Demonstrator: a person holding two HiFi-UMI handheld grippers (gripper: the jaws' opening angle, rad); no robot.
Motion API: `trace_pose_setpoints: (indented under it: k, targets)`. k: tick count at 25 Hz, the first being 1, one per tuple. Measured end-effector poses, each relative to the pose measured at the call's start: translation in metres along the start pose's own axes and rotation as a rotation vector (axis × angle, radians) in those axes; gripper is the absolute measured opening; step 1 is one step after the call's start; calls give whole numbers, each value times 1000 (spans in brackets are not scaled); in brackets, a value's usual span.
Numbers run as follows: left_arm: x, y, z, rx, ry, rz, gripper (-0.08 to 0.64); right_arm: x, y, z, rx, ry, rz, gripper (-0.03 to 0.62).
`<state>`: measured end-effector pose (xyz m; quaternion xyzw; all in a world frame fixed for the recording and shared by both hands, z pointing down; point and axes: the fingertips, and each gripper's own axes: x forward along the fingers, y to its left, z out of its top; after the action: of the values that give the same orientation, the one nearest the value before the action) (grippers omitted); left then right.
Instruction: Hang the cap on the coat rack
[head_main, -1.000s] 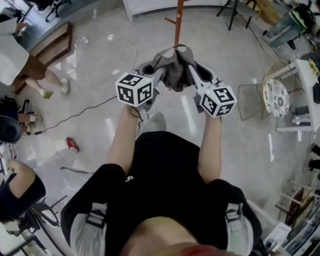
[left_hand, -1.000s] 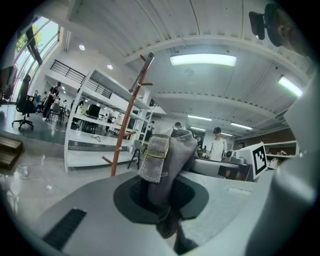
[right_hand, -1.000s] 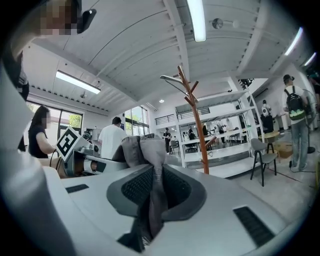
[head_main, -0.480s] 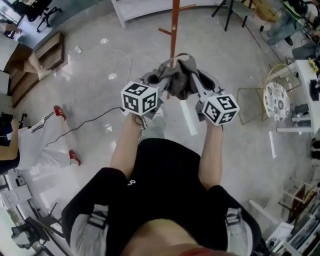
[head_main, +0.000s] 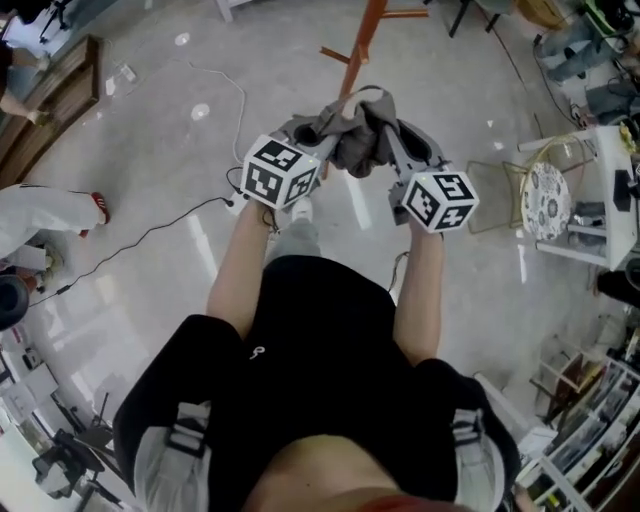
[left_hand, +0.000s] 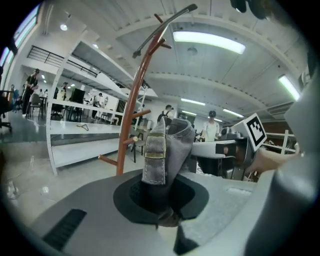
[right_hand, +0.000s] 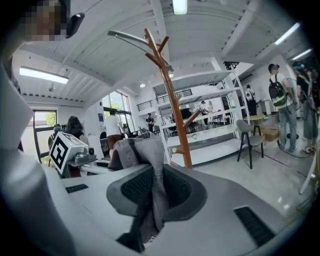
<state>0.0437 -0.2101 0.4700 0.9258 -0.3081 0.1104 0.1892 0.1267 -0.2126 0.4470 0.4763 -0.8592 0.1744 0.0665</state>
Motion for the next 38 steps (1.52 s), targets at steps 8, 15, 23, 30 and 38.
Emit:
trace_pose_setpoints:
  k: [8, 15, 23, 30, 38]
  targets:
    - [37, 56, 15, 14, 26, -40, 14, 61, -29, 8, -42, 91, -67, 49]
    - [65, 81, 3, 20, 95, -49, 14, 83, -52, -9, -52, 182, -122, 51]
    - [103, 84, -13, 0, 181, -6, 14, 90, -85, -29, -85, 273, -134, 52]
    - [116, 103, -29, 35, 265, 39, 14, 121, -91, -48, -143, 361, -97, 54]
    - [143, 140, -42, 98, 332, 136, 14, 161, -114, -69, -181, 425, -125, 57]
